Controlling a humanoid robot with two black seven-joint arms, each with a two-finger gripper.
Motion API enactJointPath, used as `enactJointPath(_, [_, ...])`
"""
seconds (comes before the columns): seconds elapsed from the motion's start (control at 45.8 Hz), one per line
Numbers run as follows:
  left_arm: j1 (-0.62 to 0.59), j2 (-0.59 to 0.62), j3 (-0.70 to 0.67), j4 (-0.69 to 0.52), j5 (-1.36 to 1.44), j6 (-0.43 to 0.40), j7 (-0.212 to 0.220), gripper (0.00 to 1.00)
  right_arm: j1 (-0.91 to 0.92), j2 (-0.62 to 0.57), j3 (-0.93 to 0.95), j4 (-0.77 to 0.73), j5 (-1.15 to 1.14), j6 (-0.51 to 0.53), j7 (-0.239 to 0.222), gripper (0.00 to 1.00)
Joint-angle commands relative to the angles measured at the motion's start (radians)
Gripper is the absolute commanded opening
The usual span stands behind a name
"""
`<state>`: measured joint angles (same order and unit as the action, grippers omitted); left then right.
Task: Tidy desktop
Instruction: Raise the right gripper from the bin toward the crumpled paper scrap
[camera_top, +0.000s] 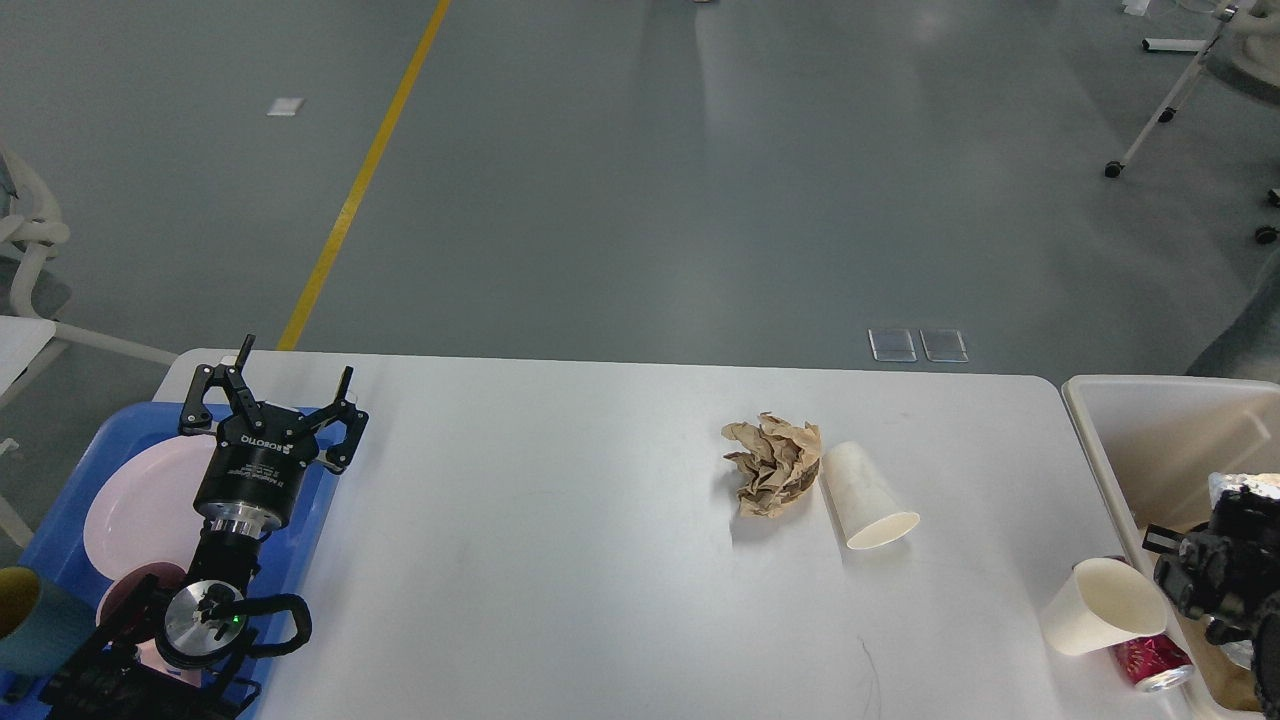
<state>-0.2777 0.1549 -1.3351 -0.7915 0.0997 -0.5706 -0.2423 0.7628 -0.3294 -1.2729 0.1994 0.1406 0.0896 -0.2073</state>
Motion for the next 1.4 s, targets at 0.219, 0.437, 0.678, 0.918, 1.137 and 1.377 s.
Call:
enactJointPath(0.219, [0.0, 0.0, 0.001, 0.0, 0.0, 0.0, 0.0, 0.96, 0.001, 0.01, 0.015, 0.006, 0.002, -0.057, 0.002, 1.0])
enactJointPath(0.437, [0.0, 0.0, -0.001, 0.0, 0.0, 0.0, 0.0, 0.96, 0.024, 0.003, 0.015, 0.018, 0.004, -0.051, 0.0, 1.0])
enactJointPath(0.678, [0.0, 0.0, -0.001, 0.0, 0.0, 0.0, 0.001, 0.96, 0.197, -0.039, 0.021, 0.145, 0.004, -0.008, -0.004, 1.0])
enactJointPath(0.918, [0.0, 0.0, -0.001, 0.0, 0.0, 0.0, 0.001, 0.96, 0.501, -0.12, 0.018, 0.471, -0.018, 0.111, -0.017, 1.0])
enactJointPath(1.137, [0.0, 0.0, -0.001, 0.0, 0.0, 0.0, 0.001, 0.96, 0.829, -0.112, -0.005, 0.649, -0.021, 0.447, -0.021, 1.0])
enactJointPath(1.377, [0.0, 0.0, -0.001, 0.0, 0.0, 0.0, 0.001, 0.96, 1.153, -0.023, -0.005, 0.876, -0.019, 0.705, -0.021, 1.0])
